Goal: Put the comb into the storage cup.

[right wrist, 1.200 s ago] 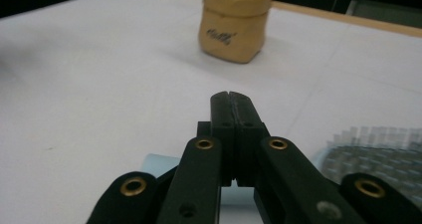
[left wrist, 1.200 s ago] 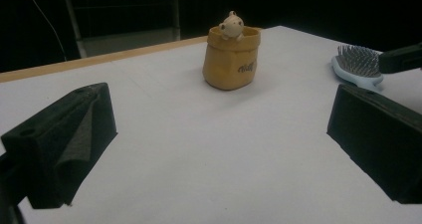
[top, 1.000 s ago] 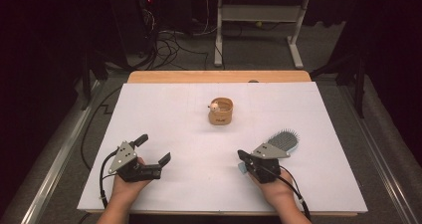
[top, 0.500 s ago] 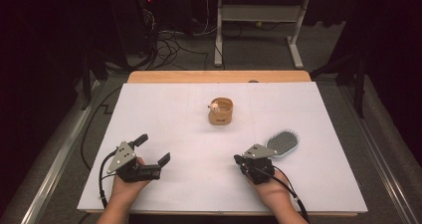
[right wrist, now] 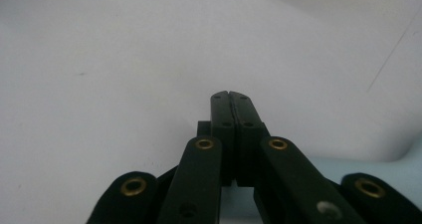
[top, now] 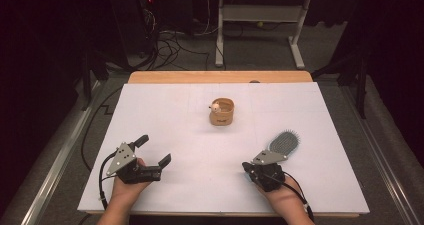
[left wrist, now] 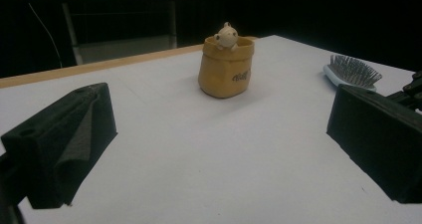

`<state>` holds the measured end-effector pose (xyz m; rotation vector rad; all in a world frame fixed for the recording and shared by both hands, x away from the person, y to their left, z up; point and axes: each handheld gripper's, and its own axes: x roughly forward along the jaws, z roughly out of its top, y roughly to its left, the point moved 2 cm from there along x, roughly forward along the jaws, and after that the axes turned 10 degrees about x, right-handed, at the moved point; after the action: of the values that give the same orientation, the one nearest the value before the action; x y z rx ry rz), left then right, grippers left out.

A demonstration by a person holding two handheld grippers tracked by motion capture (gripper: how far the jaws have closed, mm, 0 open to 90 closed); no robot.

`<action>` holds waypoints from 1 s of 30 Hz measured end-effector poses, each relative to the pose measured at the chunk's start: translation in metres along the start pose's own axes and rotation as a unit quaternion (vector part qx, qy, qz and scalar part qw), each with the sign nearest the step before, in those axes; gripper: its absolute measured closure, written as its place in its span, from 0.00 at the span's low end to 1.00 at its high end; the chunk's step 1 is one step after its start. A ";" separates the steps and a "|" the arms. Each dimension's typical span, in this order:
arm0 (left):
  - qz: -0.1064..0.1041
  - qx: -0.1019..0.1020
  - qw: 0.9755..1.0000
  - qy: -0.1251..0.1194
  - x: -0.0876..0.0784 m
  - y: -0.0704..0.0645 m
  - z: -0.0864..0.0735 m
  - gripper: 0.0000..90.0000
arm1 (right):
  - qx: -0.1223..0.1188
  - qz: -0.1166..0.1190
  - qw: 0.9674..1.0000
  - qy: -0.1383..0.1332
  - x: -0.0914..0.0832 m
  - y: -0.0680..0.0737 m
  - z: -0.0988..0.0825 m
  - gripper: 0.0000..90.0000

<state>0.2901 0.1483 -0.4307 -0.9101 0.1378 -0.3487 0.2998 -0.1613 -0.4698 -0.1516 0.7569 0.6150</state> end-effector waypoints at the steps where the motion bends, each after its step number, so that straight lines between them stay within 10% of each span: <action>1: 0.000 0.000 1.000 0.000 0.000 0.000 0.000 0.00 | -0.002 0.002 1.000 0.000 -0.002 -0.001 -0.001 1.00; 30: 0.003 -0.005 1.000 0.001 0.002 0.002 0.000 0.00 | 0.023 0.000 1.000 -0.006 -0.053 -0.039 -0.032 1.00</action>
<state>0.2922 0.1485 -0.4321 -0.9192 0.1450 -0.3430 0.2731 -0.2290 -0.4600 -0.1065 0.7593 0.5983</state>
